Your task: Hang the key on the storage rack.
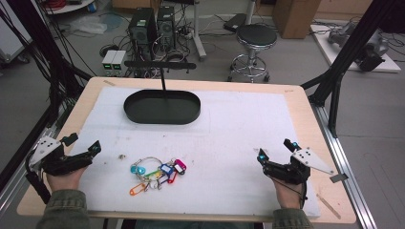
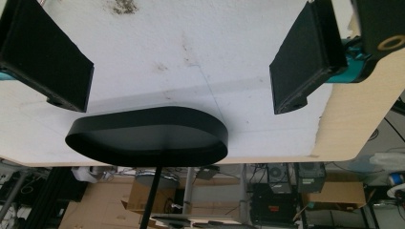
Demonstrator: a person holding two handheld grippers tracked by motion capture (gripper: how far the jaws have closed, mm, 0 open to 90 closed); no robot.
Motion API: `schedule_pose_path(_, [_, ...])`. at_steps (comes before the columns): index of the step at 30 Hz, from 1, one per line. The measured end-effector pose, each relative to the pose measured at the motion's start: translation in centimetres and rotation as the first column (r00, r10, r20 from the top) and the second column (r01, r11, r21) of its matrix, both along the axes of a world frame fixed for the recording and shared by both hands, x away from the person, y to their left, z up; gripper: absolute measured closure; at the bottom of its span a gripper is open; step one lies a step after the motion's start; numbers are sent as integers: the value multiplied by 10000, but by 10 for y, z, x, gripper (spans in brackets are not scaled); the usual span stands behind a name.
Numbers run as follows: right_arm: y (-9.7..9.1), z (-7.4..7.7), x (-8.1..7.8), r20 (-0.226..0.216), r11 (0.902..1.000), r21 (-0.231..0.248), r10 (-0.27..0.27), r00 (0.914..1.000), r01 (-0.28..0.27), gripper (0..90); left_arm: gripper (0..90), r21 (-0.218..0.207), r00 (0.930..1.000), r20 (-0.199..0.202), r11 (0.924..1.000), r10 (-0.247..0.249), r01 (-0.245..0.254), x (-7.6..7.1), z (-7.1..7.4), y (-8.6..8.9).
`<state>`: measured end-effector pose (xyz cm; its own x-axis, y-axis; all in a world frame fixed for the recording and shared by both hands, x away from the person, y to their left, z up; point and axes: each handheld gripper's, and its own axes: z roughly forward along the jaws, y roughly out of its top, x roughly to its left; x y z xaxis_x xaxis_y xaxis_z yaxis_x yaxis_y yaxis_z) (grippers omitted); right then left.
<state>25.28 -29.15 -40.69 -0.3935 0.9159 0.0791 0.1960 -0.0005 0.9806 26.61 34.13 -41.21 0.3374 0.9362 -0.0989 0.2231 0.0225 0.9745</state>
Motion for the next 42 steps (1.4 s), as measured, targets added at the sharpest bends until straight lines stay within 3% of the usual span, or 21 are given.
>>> schedule_pose_path(7, [-1,-1,-1,-49,10000,25,83,10000,-83,4,80,-37,10000,54,10000,1,-1,1,0,-4])
schedule_pose_path(16, [-2,-1,-3,114,9998,72,-205,9997,204,5,80,12,9995,-162,9997,-257,257,4,0,-10])
schedule_pose_path(22, [1,-1,-2,126,9996,-275,-55,9999,58,4,80,375,9972,-387,9971,-644,658,6,2,-23])
schedule_pose_path(42, [3,-2,-2,153,9993,-378,88,9998,-82,4,82,217,9881,-997,9926,-1168,1195,11,4,-37])
